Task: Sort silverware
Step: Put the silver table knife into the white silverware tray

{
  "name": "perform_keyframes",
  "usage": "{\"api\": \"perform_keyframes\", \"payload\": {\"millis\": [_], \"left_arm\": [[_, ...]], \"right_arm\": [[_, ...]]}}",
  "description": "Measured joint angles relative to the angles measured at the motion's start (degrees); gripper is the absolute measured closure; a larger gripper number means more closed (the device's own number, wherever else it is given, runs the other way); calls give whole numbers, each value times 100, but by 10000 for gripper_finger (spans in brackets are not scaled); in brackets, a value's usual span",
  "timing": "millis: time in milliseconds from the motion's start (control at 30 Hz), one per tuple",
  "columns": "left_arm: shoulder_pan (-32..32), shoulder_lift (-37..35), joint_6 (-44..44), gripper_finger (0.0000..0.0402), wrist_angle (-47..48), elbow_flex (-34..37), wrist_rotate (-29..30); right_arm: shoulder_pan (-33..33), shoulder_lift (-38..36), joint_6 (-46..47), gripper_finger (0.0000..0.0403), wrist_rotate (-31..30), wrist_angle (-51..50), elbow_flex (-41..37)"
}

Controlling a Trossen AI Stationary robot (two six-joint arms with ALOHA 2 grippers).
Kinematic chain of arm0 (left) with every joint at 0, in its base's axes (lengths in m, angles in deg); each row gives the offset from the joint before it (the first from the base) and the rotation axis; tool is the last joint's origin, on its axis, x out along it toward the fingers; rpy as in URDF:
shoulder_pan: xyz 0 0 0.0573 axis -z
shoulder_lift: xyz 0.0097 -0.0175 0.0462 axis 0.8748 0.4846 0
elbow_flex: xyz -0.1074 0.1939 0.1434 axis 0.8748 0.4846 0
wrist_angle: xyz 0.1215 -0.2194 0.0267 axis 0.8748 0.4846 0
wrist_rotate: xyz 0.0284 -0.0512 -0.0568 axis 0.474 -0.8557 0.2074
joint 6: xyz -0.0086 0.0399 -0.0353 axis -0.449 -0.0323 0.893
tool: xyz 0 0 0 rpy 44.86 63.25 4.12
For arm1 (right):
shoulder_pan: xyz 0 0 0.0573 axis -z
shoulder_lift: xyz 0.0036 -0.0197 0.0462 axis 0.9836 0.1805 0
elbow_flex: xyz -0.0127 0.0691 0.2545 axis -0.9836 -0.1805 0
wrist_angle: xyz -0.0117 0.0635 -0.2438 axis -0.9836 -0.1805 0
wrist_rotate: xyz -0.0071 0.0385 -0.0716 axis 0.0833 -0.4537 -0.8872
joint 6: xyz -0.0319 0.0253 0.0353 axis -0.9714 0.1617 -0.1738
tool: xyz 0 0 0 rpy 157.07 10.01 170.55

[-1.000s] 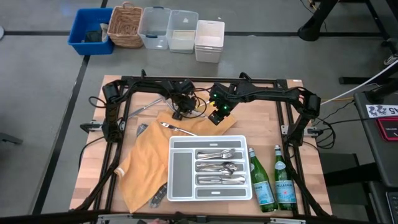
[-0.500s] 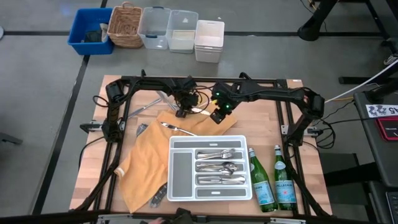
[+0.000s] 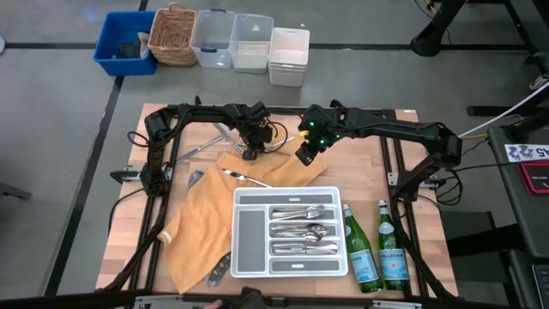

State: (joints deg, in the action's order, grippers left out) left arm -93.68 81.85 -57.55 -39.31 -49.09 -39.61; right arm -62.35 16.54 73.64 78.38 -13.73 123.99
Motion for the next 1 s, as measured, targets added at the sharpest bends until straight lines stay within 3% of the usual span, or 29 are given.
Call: {"api": "perform_keyframes", "payload": {"millis": [200, 300, 433, 667, 1000], "left_arm": [[225, -11, -760, 379, 126, -3, 381], [343, 23, -859, 356, 67, -4, 720], [408, 96, -859, 344, 4, -18, 737], [435, 62, -993, 391, -29, -9, 795], [357, -80, -548, 395, 60, 11, 811]], "right_arm": [[0, 0, 0, 302, -2, -19, 0], [0, 0, 0, 302, -2, -15, 0], [0, 0, 0, 302, -3, -17, 0], [0, 2, 0, 302, -2, -25, 0], [0, 2, 0, 302, -2, -54, 0]]}}
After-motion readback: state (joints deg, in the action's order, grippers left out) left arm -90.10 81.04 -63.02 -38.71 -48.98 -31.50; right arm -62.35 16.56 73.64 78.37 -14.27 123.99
